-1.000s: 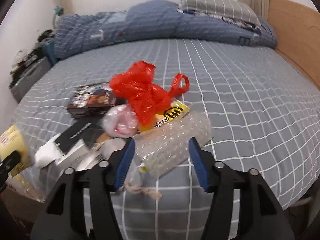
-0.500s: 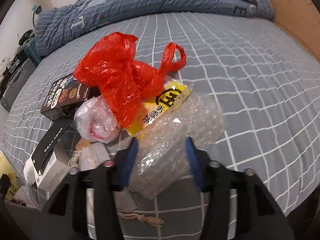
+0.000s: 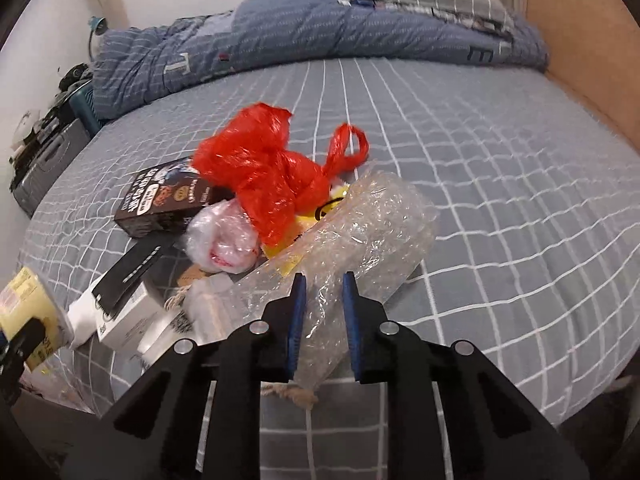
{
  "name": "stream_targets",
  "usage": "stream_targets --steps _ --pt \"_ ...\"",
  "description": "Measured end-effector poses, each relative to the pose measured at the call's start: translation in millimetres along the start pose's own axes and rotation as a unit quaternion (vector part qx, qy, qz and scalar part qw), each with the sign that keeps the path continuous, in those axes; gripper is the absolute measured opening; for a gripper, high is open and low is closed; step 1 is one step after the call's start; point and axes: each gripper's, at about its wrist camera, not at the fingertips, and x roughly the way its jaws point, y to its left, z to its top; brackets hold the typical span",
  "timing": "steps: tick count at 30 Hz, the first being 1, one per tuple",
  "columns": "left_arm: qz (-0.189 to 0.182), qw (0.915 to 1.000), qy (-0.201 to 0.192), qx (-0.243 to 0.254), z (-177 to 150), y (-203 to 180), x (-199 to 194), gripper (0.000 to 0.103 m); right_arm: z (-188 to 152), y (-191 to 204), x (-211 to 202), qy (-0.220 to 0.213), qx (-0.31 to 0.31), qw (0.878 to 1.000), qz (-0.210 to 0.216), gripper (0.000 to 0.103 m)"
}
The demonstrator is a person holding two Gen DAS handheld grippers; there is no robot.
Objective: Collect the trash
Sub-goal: 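Lift the bubble wrap with the right tool while the left tool holds the cup, then carry both items to the bin and release the bubble wrap from the right tool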
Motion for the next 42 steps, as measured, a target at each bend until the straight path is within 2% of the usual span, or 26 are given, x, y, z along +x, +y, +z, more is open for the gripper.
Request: stream_targets --steps 6,20,42 --pt "0.0 1.0 -0.002 0.006 -3.6 -3.9 -2.6 0.074 -6.5 8.0 -28.1 -0.029 -0.018 0.999 -0.008 0.018" --pt "-0.006 0.9997 -0.018 0.013 -7.2 -17.7 -32.3 0.074 -33.7 30.0 -96.8 -0.068 -0.04 0.997 0.011 0.018" --pt "-0.01 0.9999 -0.005 0.013 -56.2 -18.5 -70.9 0.074 -90.3 51.6 -131.4 -0.056 -0.066 0.995 0.042 0.018"
